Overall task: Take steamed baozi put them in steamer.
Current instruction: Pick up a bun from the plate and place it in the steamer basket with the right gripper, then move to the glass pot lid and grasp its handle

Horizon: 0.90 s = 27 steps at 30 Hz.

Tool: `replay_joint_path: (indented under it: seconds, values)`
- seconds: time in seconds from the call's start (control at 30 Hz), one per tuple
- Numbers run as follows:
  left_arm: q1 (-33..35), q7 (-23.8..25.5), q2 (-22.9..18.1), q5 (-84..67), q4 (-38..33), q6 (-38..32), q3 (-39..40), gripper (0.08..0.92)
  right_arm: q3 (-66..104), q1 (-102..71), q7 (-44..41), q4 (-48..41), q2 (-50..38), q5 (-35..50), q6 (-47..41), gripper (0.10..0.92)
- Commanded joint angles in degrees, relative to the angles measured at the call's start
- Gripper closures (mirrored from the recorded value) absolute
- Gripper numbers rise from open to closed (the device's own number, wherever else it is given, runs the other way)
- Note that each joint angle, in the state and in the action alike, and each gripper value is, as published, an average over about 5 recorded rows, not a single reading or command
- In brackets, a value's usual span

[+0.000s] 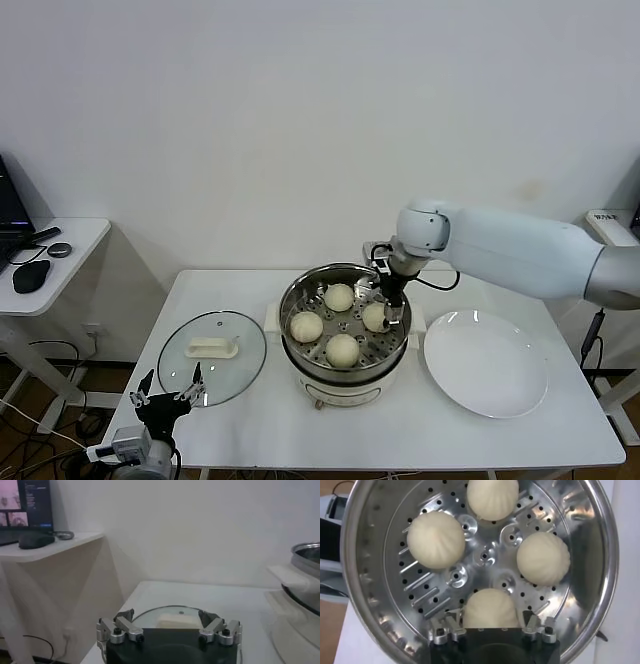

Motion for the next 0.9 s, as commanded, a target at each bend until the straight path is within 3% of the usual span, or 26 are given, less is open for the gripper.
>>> replay_joint_path:
  seconds: [0.03,0.23,0.43,0.7,0.9]
  values:
    - [0.36,0.08,-0.22,0.02,-0.5,-0.44,-0.14,0.177,11.41,-1.7,6.39,3.1,-7.38,5.85,1.63,0.206]
    - [0.88,0.52,-0.5,-0.15,-0.72,-1.93,-0.17,0.177,37.66,-16.55,26.91,4.64,-14.48,15.63,6.89,0.203]
    - [2.0,0.25,-0.85,-1.59,-1.26,-4.28,0.62,0.177,68.48,-41.45,40.14,6.95,-17.52,14.52,10.94,0.203]
    - [2.44,0.29,-0.6,-1.81,-1.56,-6.68,0.26,0.177,111.64,-76.07,47.45,14.44,-6.24,8.32,13.27,0.203]
    - [2.54,1.59,0.84,4.04,0.42,-9.0,-0.59,0.177,126.47,-94.1,51.19,20.88,3.51,9.04,15.52,0.203]
